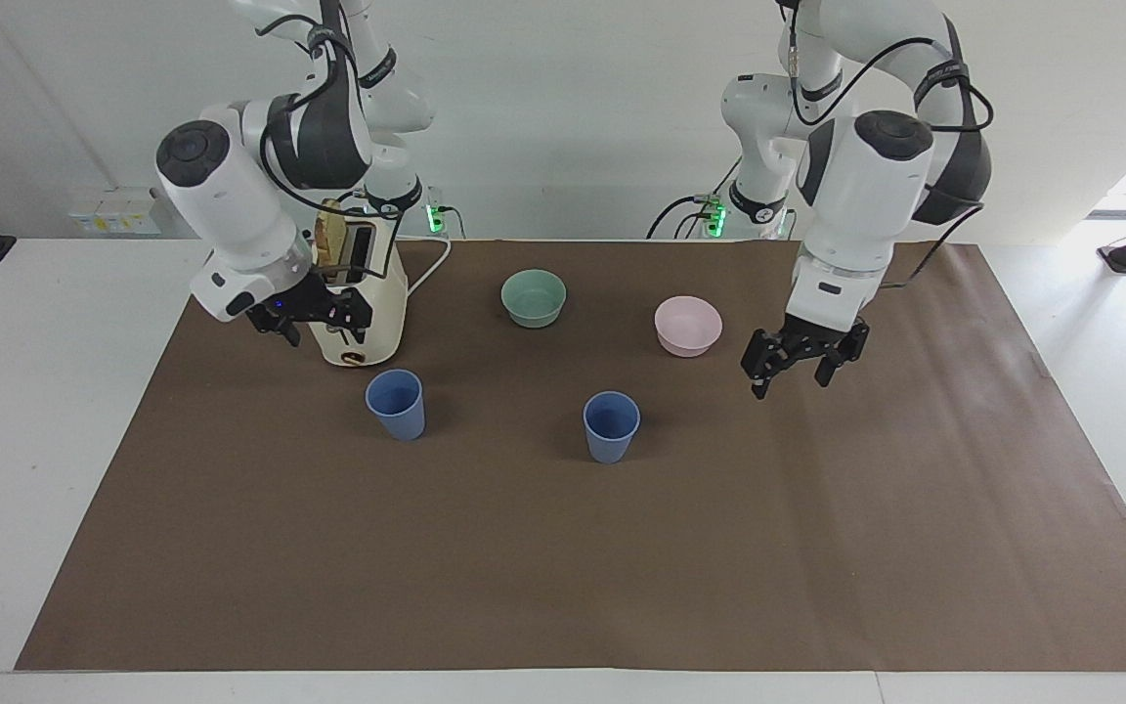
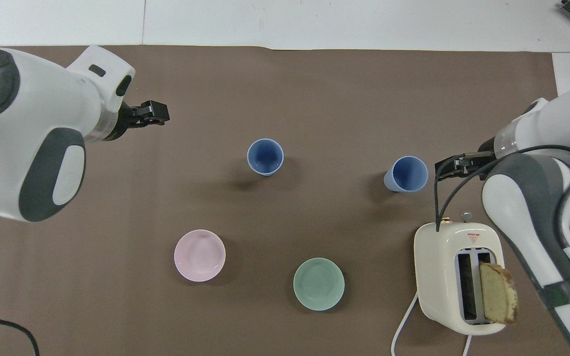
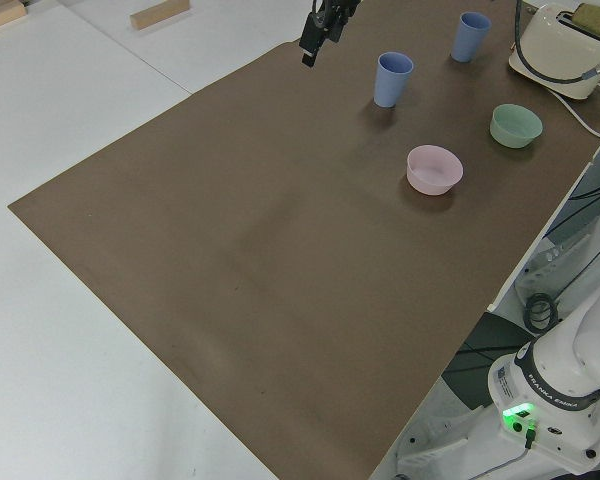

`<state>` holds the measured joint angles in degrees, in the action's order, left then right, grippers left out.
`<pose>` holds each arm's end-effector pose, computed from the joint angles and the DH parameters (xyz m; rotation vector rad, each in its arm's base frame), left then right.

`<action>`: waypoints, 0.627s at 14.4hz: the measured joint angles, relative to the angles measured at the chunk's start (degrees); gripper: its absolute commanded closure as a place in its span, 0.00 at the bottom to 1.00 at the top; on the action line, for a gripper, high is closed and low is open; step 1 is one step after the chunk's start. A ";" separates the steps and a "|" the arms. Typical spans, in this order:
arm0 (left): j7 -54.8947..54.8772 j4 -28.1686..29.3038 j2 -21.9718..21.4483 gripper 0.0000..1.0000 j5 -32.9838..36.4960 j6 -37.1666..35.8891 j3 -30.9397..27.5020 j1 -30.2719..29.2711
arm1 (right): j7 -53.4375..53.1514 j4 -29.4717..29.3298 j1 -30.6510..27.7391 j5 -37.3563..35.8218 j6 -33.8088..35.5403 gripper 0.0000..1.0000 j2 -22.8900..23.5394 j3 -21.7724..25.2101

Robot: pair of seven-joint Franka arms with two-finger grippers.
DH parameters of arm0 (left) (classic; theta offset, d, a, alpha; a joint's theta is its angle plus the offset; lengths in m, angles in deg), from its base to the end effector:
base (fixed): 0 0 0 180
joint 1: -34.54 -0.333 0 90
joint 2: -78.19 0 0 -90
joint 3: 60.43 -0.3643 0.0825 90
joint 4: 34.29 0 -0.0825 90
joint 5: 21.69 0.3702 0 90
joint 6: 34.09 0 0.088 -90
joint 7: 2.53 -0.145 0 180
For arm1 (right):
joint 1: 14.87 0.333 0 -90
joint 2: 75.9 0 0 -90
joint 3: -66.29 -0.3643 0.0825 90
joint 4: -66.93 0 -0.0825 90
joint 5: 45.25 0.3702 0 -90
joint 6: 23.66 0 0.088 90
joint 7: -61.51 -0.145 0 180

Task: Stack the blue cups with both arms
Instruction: 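Release the cup with the left gripper while the right gripper reaches the other cup, then grasp the second blue cup with the right gripper while the left gripper withdraws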

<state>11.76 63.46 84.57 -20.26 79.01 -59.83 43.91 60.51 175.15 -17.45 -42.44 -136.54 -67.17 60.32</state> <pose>0.6024 -0.1031 0.5460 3.1192 0.1054 0.2468 0.5805 0.0369 0.4361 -3.0818 -0.0314 0.1119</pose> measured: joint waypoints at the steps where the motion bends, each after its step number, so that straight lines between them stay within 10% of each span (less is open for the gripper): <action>1: -2.46 0.00 -0.34 0.00 -0.12 -0.80 0.00 -1.20 | 0.00 0.14 0.00 0.00 -1.51 0.00 0.78 0.01; 8: -14.41 -0.09 -4.62 0.00 -0.30 -6.44 -0.03 -6.46 | 0.00 0.49 0.77 0.00 -6.43 0.00 5.60 0.00; 9: -14.56 -0.16 -5.75 0.00 -0.31 -7.59 0.05 -6.47 | 0.00 0.58 0.91 0.00 -6.70 0.30 6.12 0.00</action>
<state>-2.80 63.30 78.82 -20.57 71.42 -59.78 37.45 60.51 175.72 -16.54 -42.44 -143.24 -61.05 60.32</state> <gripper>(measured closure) 0.000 0.000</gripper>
